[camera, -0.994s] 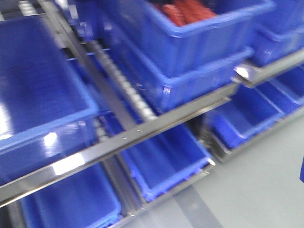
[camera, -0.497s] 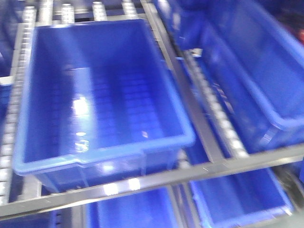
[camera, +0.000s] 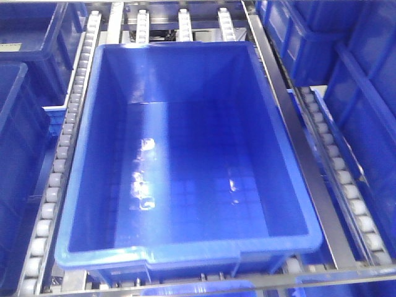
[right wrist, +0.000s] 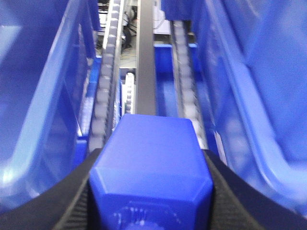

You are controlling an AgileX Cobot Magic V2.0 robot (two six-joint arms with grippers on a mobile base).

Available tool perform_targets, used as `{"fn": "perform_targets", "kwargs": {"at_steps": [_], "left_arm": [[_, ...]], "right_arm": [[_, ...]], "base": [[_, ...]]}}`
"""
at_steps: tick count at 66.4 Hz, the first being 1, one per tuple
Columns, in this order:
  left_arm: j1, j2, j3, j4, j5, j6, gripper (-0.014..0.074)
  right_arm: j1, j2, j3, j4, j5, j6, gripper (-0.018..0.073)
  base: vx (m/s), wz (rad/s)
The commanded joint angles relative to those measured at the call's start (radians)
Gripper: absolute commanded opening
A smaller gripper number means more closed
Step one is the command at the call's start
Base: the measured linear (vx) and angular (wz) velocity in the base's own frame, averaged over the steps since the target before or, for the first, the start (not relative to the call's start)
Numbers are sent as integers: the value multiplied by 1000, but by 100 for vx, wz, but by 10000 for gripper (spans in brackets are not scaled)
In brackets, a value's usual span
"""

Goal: Pour parts from conveyor to right shelf
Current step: 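Position the base in front of the empty blue bin on the shelf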

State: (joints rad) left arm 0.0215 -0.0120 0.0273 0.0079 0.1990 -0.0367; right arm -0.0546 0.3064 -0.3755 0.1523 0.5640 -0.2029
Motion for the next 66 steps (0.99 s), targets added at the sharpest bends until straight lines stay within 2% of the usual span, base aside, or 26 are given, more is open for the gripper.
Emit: {"fn": "perform_targets", "kwargs": {"at_steps": [1, 66], "left_arm": [[-5, -12, -19, -8, -73, -8, -6], [-5, -12, -19, -8, -73, -8, -6]], "right_arm": [[-8, 11, -28, 1, -76, 0, -5], [-8, 11, -28, 1, -76, 0, -5]], "base": [[10, 9], [2, 3]]}}
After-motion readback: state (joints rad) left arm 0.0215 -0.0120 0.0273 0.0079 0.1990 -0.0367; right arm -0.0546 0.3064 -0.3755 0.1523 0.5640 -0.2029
